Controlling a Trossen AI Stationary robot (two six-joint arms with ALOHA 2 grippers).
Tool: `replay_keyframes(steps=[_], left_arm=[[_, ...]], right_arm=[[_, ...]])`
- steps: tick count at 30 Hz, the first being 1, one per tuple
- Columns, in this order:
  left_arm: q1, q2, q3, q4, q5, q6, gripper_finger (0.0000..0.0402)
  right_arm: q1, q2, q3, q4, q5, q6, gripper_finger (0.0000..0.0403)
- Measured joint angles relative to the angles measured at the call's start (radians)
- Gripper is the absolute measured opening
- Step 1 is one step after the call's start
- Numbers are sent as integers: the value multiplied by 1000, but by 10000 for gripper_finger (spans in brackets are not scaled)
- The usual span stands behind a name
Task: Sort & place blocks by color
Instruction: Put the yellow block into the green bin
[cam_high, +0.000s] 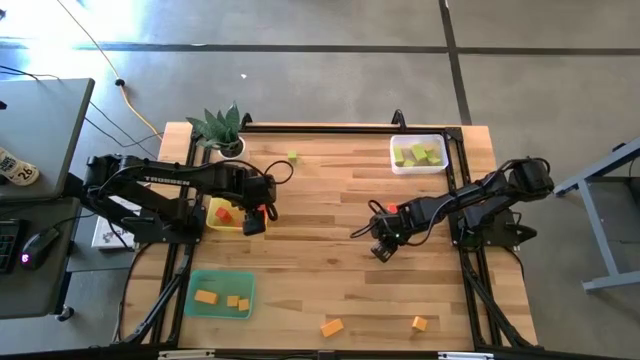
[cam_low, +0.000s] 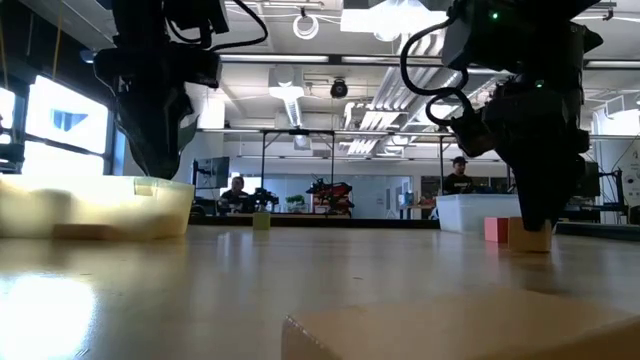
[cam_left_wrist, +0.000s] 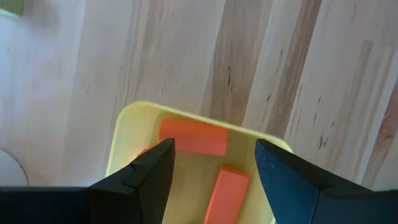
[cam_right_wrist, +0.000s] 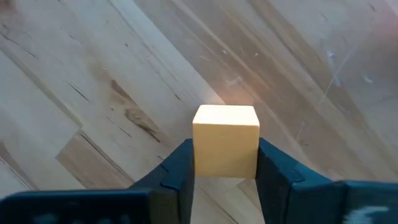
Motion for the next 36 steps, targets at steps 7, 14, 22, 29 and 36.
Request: replay_keyframes(steps=[7, 14, 22, 29, 36], left_arm=[[0, 0, 0, 46, 37, 0, 211], [0, 0, 0, 180, 64, 0, 211], [0, 0, 0, 394, 228, -54, 211], [0, 0, 0, 617, 410, -82, 211], [0, 0, 0, 807, 421, -132, 211]], right_arm=[[-3, 7, 25, 21, -10, 17, 103], [-11, 7, 121, 93, -7, -28, 103], [-11, 5, 256, 142, 50, -94, 103], [-11, 5, 376, 138, 60, -227, 103], [-11, 5, 467, 145, 111, -314, 103]])
